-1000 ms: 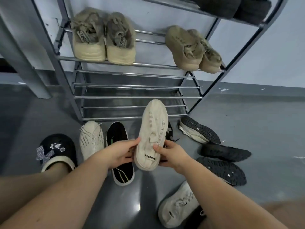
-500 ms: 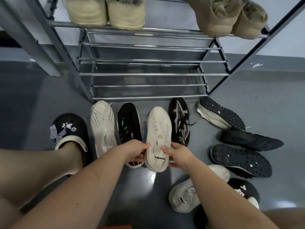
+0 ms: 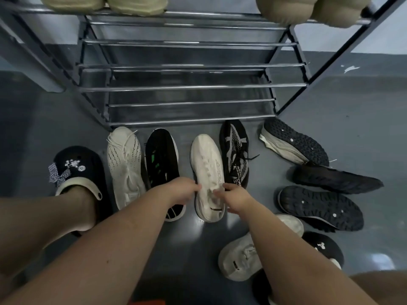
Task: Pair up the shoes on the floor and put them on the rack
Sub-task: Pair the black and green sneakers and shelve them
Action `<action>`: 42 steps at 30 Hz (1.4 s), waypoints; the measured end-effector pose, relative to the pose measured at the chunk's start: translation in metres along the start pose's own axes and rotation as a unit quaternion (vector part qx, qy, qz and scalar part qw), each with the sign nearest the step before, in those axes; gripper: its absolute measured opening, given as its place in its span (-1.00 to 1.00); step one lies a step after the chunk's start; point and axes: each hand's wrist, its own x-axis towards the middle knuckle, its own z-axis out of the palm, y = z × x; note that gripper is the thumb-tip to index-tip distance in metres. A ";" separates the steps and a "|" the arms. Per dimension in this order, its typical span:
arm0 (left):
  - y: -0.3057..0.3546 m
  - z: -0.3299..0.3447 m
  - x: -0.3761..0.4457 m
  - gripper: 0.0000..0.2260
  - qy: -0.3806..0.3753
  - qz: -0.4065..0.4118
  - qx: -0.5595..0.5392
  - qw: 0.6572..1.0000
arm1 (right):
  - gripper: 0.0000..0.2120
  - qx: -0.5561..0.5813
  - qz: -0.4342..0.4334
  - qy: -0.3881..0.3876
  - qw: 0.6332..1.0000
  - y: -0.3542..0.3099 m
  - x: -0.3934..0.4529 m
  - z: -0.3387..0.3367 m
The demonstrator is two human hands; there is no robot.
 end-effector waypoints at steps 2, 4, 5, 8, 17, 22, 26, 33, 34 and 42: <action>-0.001 0.004 -0.001 -0.74 -0.006 0.045 0.103 0.994 | -0.43 -0.037 -0.027 0.021 0.999 0.000 -0.001 -0.002; -0.004 0.011 -0.004 -0.57 0.004 0.073 0.213 0.974 | -0.42 -0.102 -0.051 0.039 0.993 0.002 -0.005 -0.006; -0.005 0.014 -0.007 -0.50 0.008 0.081 0.267 0.960 | -0.40 -0.147 -0.061 0.042 0.986 0.004 -0.009 -0.008; -0.009 0.026 -0.014 -0.46 0.018 0.129 0.393 0.910 | -0.37 -0.277 -0.083 0.045 0.956 0.014 -0.023 -0.016; -0.001 0.069 -0.028 -0.45 0.036 0.237 0.532 0.812 | -0.35 -0.396 -0.062 0.107 0.910 0.063 -0.050 -0.069; 0.015 0.086 -0.030 -0.45 0.013 0.250 0.618 0.746 | -0.39 -0.413 -0.032 0.152 0.897 0.077 -0.055 -0.104; 0.039 0.098 -0.028 -0.43 0.000 0.249 0.658 0.711 | -0.45 -0.409 -0.021 0.176 0.895 0.075 -0.050 -0.129; 0.086 0.137 -0.006 -0.42 -0.016 0.241 0.577 0.780 | -0.46 -0.408 -0.004 0.185 0.894 0.082 -0.033 -0.192; 0.090 0.144 0.000 -0.42 -0.016 0.235 0.549 0.802 | -0.47 -0.398 -0.002 0.187 0.898 0.085 -0.029 -0.200; 0.092 0.199 0.049 -0.44 -0.043 0.135 0.368 0.919 | -0.43 -0.271 -0.027 0.197 0.942 0.108 0.022 -0.212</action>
